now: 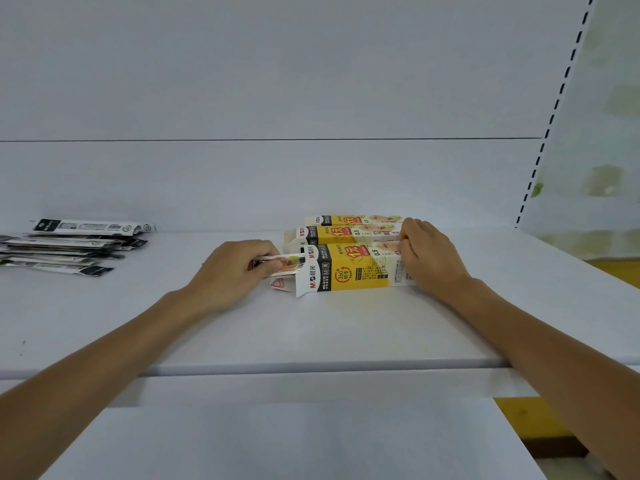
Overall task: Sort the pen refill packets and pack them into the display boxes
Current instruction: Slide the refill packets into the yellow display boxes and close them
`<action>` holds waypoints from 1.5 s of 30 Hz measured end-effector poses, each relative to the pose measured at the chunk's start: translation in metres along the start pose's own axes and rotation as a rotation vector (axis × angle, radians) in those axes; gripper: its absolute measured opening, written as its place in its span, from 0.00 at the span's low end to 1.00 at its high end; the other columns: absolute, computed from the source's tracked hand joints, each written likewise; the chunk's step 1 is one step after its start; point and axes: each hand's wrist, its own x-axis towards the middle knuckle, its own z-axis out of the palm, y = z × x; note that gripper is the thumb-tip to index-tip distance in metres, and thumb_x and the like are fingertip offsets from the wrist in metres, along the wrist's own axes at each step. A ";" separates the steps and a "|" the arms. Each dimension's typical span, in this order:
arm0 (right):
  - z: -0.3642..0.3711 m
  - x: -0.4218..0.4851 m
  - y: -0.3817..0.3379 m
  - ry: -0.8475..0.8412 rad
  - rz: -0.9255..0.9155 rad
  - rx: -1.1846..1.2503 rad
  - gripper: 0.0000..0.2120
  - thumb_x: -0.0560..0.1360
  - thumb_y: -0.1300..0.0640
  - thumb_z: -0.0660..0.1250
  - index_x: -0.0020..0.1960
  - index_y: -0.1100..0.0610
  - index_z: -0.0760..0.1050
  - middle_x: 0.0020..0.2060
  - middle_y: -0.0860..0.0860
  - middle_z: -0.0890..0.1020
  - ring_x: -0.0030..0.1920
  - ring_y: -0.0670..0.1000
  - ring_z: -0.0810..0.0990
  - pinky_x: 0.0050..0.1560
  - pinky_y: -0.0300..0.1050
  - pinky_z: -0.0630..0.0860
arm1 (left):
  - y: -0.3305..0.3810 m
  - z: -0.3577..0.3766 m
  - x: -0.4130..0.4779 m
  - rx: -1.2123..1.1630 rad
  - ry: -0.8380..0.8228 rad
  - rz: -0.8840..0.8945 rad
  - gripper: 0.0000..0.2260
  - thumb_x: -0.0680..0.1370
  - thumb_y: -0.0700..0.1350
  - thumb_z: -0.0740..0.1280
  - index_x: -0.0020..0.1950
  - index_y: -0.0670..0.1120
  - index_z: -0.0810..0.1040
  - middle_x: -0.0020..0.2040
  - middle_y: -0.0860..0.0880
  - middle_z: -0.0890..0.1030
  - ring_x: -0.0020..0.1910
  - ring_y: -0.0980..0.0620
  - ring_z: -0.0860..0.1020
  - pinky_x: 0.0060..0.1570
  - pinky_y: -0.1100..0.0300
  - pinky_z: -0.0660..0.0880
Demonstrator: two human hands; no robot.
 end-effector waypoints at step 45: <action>0.002 -0.005 -0.006 0.073 0.129 0.127 0.10 0.76 0.61 0.55 0.36 0.61 0.65 0.33 0.51 0.67 0.39 0.55 0.68 0.38 0.46 0.62 | 0.009 -0.006 -0.003 -0.129 -0.018 -0.211 0.03 0.73 0.46 0.71 0.38 0.52 0.82 0.29 0.58 0.79 0.30 0.60 0.72 0.31 0.69 0.64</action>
